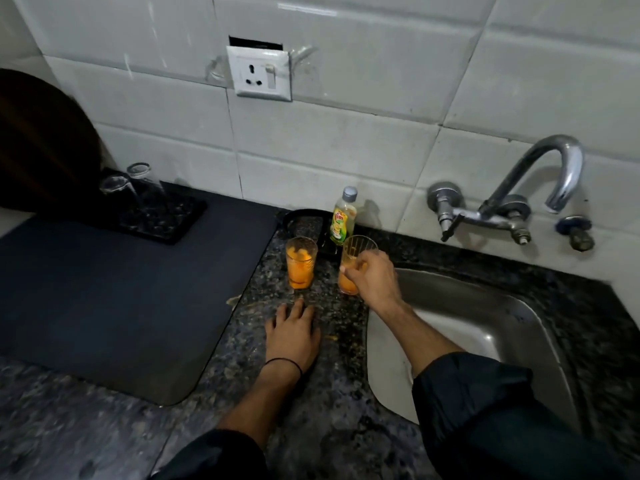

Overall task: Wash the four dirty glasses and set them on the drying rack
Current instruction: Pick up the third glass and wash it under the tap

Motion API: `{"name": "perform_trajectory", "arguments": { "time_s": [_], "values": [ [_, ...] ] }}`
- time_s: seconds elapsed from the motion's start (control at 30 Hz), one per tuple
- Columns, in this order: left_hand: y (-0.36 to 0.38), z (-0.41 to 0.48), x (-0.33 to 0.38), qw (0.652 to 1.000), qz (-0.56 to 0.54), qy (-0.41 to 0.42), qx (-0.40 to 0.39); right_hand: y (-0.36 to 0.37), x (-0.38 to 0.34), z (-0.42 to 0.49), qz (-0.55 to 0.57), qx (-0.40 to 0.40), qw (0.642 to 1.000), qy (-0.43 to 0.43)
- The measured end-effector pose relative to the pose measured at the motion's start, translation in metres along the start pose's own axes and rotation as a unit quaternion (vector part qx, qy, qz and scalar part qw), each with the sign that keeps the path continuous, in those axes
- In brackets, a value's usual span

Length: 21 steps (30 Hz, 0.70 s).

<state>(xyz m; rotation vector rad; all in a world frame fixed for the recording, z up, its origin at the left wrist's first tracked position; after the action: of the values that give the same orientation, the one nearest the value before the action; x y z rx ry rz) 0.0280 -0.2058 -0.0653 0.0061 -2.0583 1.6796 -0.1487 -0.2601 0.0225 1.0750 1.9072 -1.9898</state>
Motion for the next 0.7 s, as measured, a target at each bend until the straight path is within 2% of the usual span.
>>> {"name": "perform_trajectory", "arguments": {
  "time_s": [0.13, 0.3, 0.47, 0.7],
  "values": [
    [-0.006, 0.009, 0.014, 1.0, -0.006, 0.014, 0.014, -0.008, 0.014, -0.001, 0.059, 0.016, 0.997, -0.042],
    [-0.012, 0.04, 0.053, 0.985, -0.143, 0.101, 0.008, -0.041, 0.055, -0.017, 0.089, 0.063, 0.991, -0.071],
    [-0.021, 0.076, 0.11, 0.967, -0.212, 0.14, -0.006, -0.096, 0.11, -0.026, 0.071, 0.136, 0.988, -0.016],
    [-0.059, 0.133, 0.209, 0.929, -0.329, 0.154, 0.067, -0.165, 0.158, -0.024, 0.101, 0.16, 0.981, 0.034]
  ]
}}
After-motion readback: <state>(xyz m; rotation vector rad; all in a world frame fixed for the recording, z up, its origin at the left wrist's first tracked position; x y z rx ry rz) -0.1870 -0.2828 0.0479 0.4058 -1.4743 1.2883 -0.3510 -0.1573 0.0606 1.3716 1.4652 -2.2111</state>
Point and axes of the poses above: each hand's wrist, its own z-axis towards the middle knuckle, its own y-axis out of the palm, x = y × z, the point moved 9 cm from there along z, towards the middle knuckle, and after that the axes turned 11 degrees about y, right-handed, at the moved point
